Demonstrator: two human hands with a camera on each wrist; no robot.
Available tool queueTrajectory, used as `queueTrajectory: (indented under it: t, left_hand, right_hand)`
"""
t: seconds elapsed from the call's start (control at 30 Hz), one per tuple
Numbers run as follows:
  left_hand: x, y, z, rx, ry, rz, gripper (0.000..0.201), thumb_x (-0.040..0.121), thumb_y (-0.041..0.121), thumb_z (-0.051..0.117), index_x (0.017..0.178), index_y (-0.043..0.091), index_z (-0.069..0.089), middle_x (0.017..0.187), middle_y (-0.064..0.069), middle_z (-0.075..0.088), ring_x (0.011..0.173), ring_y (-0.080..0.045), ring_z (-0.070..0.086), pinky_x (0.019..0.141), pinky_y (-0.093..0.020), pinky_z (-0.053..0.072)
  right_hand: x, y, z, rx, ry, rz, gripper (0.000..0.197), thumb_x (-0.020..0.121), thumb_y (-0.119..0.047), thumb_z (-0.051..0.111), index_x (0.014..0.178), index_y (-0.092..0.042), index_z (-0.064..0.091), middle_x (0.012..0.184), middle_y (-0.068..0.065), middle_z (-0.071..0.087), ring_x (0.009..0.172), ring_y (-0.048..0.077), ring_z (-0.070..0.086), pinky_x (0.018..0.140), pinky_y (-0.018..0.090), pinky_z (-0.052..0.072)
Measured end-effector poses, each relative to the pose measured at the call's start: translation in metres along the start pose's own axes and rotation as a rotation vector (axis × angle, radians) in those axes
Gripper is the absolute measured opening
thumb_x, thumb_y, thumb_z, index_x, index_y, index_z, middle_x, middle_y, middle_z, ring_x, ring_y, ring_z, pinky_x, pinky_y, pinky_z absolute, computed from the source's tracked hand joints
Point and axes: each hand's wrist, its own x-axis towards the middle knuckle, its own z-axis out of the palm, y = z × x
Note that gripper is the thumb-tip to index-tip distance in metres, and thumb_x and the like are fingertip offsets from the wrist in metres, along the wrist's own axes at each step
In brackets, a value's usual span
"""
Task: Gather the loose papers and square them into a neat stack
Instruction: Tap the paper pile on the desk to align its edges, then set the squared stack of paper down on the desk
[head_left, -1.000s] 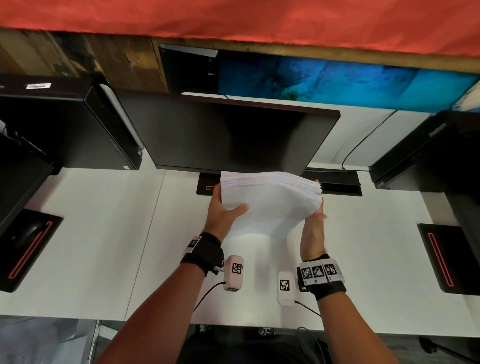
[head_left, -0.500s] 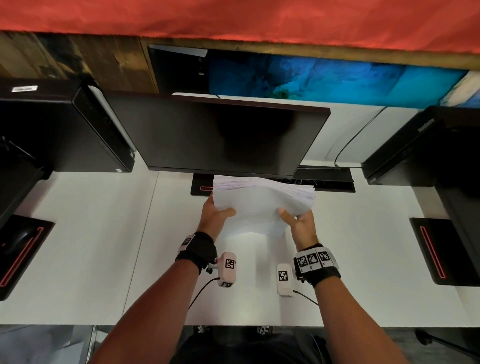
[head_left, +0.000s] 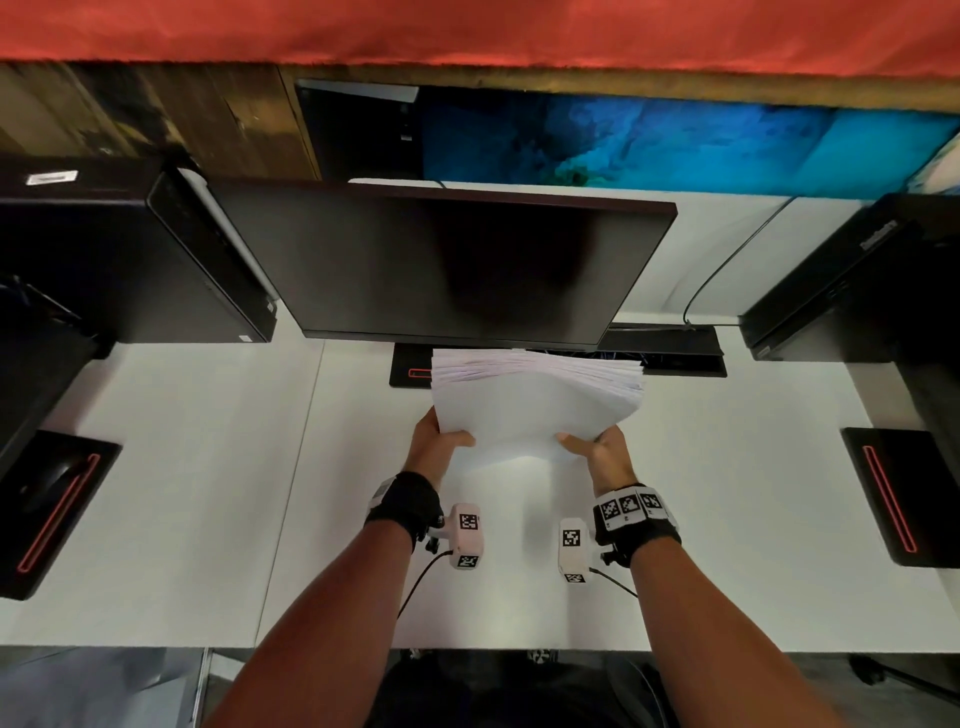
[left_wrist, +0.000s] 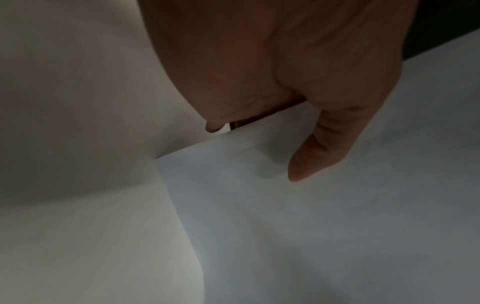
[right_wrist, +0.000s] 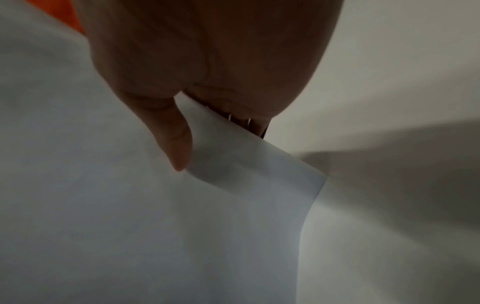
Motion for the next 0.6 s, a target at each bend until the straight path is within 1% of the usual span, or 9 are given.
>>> queueTrajectory:
  t: [0.07,0.13,0.2,0.27,0.33,0.4,0.43,0.5,0.6]
  left_hand:
    - [0.001,-0.004,0.000,0.013,-0.009,-0.019,0.049,0.067,-0.011,0.070,0.112,0.008,0.071,0.101,-0.007,0.076,0.101,-0.032,0.068,0.084,-0.036,0.055]
    - [0.001,-0.007,0.000,0.026,-0.015,-0.035,0.050,0.073,-0.016,0.067,0.117,0.007,0.069,0.105,-0.008,0.076,0.107,-0.036,0.068,0.087,-0.038,0.056]
    - [0.000,-0.010,0.000,0.026,-0.018,-0.037,0.052,0.071,-0.012,0.070,0.118,0.008,0.070,0.107,-0.008,0.077,0.113,-0.040,0.068,0.094,-0.043,0.057]
    - [-0.002,-0.008,0.001,0.028,-0.022,-0.026,0.054,0.065,-0.006,0.074,0.116,0.011,0.070,0.106,-0.006,0.078,0.115,-0.039,0.068,0.094,-0.043,0.057]
    - [-0.007,0.002,0.000,0.042,-0.029,0.013,0.053,0.069,-0.007,0.075,0.118,0.014,0.069,0.107,-0.002,0.078,0.115,-0.036,0.069,0.092,-0.040,0.058]
    - [-0.010,0.016,-0.004,0.068,-0.047,0.078,0.056,0.076,-0.010,0.073,0.126,0.013,0.065,0.112,-0.002,0.077,0.114,-0.031,0.070,0.095,-0.040,0.058]
    - [-0.012,0.025,-0.007,0.071,-0.062,0.116,0.058,0.077,-0.007,0.074,0.130,0.013,0.063,0.116,-0.003,0.076,0.115,-0.029,0.070,0.096,-0.040,0.058]
    - [-0.017,0.045,-0.010,0.065,-0.095,0.194,0.066,0.075,-0.001,0.074,0.136,0.017,0.059,0.124,-0.005,0.074,0.117,-0.026,0.070,0.099,-0.040,0.057]
    - [-0.024,0.066,-0.003,0.054,-0.127,0.273,0.070,0.071,-0.003,0.070,0.136,0.016,0.058,0.123,-0.006,0.073,0.115,-0.026,0.069,0.096,-0.037,0.057]
  right_hand:
    - [0.002,0.000,-0.001,0.019,-0.011,0.009,0.043,0.080,0.009,0.074,0.119,-0.008,0.069,0.114,0.014,0.076,0.109,0.035,0.071,0.103,0.055,0.051]
    - [0.003,0.003,-0.001,0.031,-0.024,0.020,0.039,0.080,0.010,0.075,0.112,-0.013,0.071,0.109,0.009,0.078,0.105,0.031,0.072,0.105,0.055,0.049]
    - [0.001,0.004,0.002,0.032,-0.026,0.027,0.039,0.081,0.010,0.074,0.107,-0.019,0.071,0.101,0.000,0.080,0.101,0.025,0.072,0.107,0.053,0.048]
    - [-0.002,0.003,0.001,0.037,-0.039,0.022,0.040,0.082,0.009,0.074,0.107,-0.023,0.070,0.100,-0.005,0.079,0.101,0.021,0.071,0.108,0.052,0.048]
    - [-0.006,-0.003,0.001,0.047,-0.033,0.005,0.037,0.082,0.008,0.075,0.101,-0.023,0.075,0.102,-0.001,0.079,0.101,0.024,0.072,0.107,0.054,0.048]
    - [-0.008,-0.012,-0.002,0.042,-0.039,-0.050,0.038,0.079,0.007,0.078,0.097,-0.026,0.080,0.107,0.003,0.079,0.105,0.027,0.072,0.106,0.056,0.048]
    - [-0.011,-0.019,-0.004,0.041,-0.049,-0.080,0.041,0.080,0.008,0.077,0.100,-0.026,0.079,0.109,0.003,0.078,0.107,0.026,0.073,0.106,0.054,0.049]
    - [-0.017,-0.034,-0.008,0.066,-0.079,-0.149,0.048,0.082,0.012,0.073,0.117,-0.021,0.072,0.115,0.002,0.077,0.110,0.021,0.072,0.104,0.048,0.051]
    - [-0.020,-0.049,-0.011,0.090,-0.135,-0.246,0.061,0.083,0.010,0.073,0.139,-0.006,0.056,0.131,0.011,0.069,0.121,0.028,0.066,0.102,0.043,0.053]
